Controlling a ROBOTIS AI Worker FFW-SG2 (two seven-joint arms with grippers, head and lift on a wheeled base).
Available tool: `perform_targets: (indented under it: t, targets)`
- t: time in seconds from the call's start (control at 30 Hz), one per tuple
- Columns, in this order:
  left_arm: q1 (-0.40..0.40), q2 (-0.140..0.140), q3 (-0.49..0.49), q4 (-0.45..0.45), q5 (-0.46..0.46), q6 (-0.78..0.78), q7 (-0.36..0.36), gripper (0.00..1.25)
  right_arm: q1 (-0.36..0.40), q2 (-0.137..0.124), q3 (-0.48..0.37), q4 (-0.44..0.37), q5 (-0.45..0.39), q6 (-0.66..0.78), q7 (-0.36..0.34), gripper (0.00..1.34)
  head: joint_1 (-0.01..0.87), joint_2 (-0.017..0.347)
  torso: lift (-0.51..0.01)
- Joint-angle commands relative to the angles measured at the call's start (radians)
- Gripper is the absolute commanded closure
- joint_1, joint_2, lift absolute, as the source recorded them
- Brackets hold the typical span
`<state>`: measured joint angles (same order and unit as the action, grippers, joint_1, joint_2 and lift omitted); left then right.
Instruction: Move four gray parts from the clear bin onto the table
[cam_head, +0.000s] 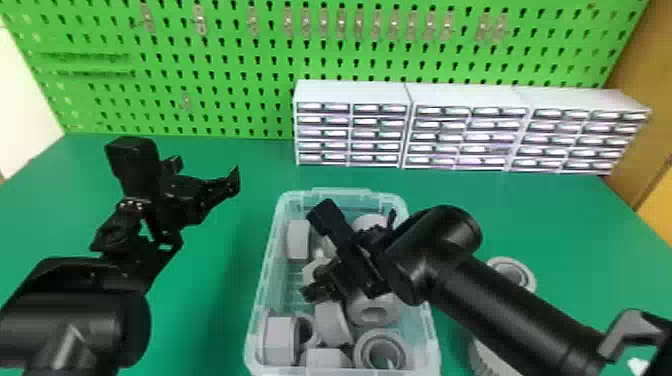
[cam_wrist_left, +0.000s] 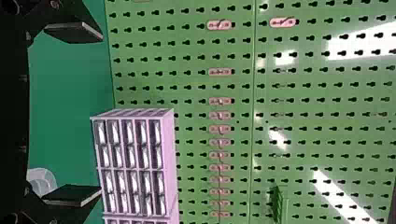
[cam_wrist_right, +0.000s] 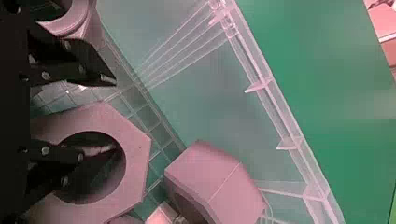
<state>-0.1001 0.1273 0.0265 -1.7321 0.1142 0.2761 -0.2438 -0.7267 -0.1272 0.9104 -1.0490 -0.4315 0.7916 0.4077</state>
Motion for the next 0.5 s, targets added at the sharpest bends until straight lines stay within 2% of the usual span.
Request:
perform_targets:
  t: [0.0, 0.13, 0.47]
  targets:
    - [0.002, 0.000, 0.003, -0.001, 0.002, 0.000, 0.000, 0.14, 0.004, 0.001, -0.002, -0.025, 0.053, 0.000, -0.001, 1.27, 0.678, 0.034, -0.050]
    - [0.003, 0.000, 0.004, 0.000, 0.002, 0.000, 0.000, 0.14, 0.009, 0.001, -0.016, -0.037, 0.080, -0.002, -0.001, 1.28, 0.678, 0.034, -0.050]
    - [0.007, 0.000, 0.004, -0.001, 0.002, 0.000, 0.000, 0.14, 0.020, 0.001, -0.056, -0.043, 0.086, -0.002, -0.001, 1.27, 0.678, 0.034, -0.050]
